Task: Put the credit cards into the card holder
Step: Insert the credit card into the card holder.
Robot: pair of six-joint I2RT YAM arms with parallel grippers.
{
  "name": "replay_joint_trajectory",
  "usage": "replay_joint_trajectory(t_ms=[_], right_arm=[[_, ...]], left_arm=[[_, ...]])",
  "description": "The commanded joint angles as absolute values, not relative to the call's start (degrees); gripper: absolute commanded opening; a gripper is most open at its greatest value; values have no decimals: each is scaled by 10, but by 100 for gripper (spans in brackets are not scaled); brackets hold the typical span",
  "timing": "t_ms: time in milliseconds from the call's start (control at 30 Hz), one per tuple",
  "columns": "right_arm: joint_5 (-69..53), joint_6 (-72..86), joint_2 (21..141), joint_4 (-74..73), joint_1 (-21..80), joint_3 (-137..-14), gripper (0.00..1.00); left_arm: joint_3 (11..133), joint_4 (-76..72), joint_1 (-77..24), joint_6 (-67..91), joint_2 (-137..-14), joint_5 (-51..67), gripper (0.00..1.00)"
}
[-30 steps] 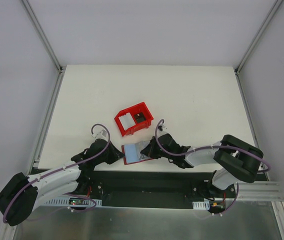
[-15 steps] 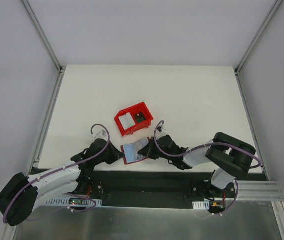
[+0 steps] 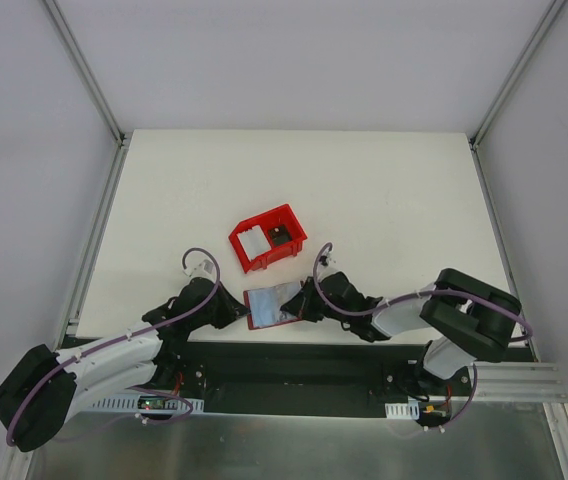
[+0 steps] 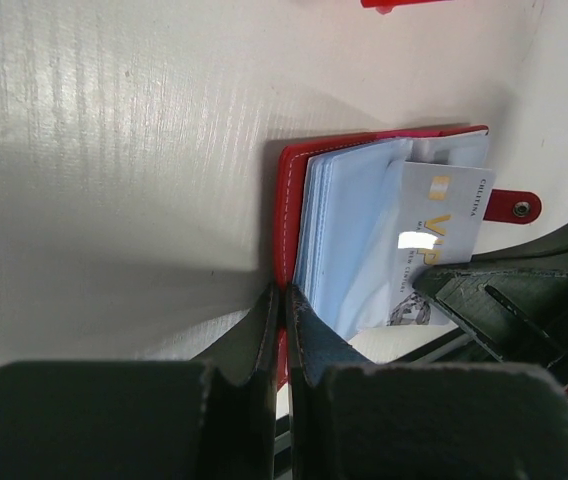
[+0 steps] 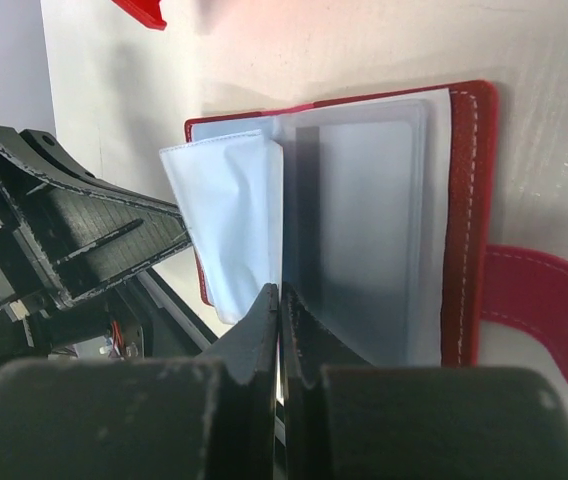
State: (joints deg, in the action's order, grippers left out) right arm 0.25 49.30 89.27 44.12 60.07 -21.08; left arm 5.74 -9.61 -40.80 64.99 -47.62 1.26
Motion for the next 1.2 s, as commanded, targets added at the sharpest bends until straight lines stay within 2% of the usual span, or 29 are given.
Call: replay_joint_trajectory(t_ms=[0,333,467,567,667,900,1167], right_arm=[[-55,478,930,421,602,-240,0],[-105,476,973,452,602,-274,2],[-94,455,957,421,598,-278,13],[-60,419,924,329,594,-296,31],[-25,376,893,217,594,-333,37],[-4,335,905,113,599,-391,44],[35,299,918,45,616,-448,45]], left_arm=[[57,-91,-405,642,-490,4,0],[58,-92,-405,637,-493,4,0],[58,-92,-405,637,-490,4,0],[59,-93,-404,634,-490,4,0],[61,-93,-405,631,-488,4,0],[70,-92,-404,615,-483,4,0],[78,-92,-404,606,-486,7,0]])
